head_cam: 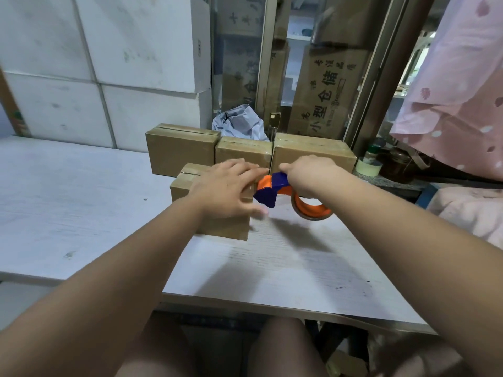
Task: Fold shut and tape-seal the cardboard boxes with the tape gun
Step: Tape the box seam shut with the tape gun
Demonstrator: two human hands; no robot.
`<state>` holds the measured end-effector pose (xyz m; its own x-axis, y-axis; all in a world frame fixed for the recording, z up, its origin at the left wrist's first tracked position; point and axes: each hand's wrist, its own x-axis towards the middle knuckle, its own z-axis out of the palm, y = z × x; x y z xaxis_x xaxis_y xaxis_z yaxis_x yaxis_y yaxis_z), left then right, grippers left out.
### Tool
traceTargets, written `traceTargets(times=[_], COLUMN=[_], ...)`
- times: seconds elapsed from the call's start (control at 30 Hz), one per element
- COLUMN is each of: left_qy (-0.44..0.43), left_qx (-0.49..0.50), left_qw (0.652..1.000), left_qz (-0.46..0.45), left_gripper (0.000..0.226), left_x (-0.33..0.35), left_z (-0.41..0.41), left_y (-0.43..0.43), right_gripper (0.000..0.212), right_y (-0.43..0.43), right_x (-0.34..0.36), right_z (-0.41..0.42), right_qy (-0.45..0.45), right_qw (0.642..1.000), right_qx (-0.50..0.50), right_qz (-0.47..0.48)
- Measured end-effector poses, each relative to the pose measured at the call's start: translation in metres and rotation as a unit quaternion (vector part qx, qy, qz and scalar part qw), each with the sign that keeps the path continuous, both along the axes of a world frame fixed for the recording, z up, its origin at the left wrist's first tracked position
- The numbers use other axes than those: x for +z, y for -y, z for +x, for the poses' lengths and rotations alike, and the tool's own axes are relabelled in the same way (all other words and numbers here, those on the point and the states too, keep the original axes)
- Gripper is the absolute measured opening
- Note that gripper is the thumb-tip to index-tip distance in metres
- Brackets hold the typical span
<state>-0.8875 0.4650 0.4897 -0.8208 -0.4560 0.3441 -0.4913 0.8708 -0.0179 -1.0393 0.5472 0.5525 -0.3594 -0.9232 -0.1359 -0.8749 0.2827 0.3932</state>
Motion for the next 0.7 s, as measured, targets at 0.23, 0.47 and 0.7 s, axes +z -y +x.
traceTargets(times=[0.23,0.47,0.7], left_qy=[-0.183,-0.29,-0.285], left_qx=[0.111,0.074,0.074], left_qw=[0.955,0.911,0.919], left_qz=[-0.204,-0.283,-0.26], left_gripper=[0.059,0.025,0.028], left_x=[-0.059,-0.062,-0.058], left_z=[-0.032,-0.039,-0.037], left_y=[-0.022,-0.007,-0.005], right_gripper=[0.043,0.044,0.033], right_y=[0.012,0.017,0.032], right_x=[0.006,0.004,0.013], right_z=[0.005,0.003,0.011], right_qy=[-0.056,-0.04,-0.05], right_qw=[0.997,0.999,0.998], right_qx=[0.047,0.032,0.004], right_qz=[-0.015,-0.002,0.027])
